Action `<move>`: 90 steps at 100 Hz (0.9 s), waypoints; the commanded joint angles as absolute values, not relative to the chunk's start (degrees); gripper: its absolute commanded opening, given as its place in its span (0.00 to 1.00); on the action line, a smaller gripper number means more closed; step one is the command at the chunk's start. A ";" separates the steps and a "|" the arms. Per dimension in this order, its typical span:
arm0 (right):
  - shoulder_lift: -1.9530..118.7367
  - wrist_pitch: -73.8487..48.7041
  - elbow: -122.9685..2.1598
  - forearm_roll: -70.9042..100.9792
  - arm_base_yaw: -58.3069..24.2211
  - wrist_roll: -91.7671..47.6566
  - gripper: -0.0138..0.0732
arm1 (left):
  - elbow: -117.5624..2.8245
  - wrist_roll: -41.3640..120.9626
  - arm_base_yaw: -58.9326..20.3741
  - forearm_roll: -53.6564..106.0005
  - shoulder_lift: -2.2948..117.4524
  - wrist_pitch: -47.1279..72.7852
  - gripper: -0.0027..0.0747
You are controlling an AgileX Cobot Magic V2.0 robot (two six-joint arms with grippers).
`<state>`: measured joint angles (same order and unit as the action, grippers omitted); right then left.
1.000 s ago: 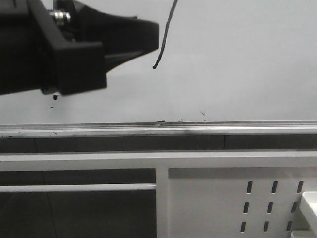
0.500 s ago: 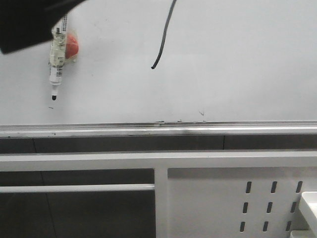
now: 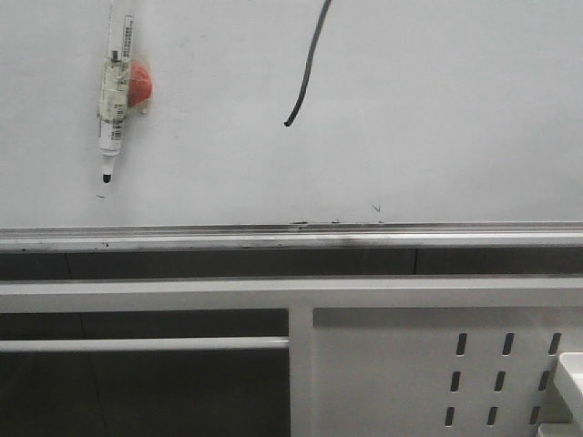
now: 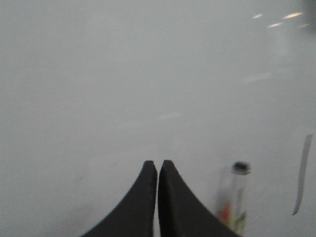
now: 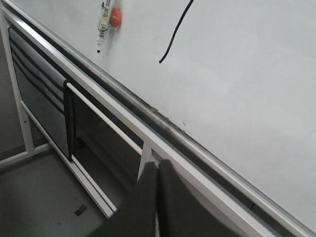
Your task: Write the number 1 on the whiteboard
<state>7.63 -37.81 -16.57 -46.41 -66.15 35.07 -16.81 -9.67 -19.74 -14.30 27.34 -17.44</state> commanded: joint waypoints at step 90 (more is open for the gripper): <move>8.17 -34.89 -17.87 -49.02 -66.08 35.12 0.08 | 2.19 -14.13 -2.43 -8.53 0.37 11.19 0.01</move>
<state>7.63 -37.70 -16.57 -46.41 -66.15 35.07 0.28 -13.50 -2.72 -9.30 -0.33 12.87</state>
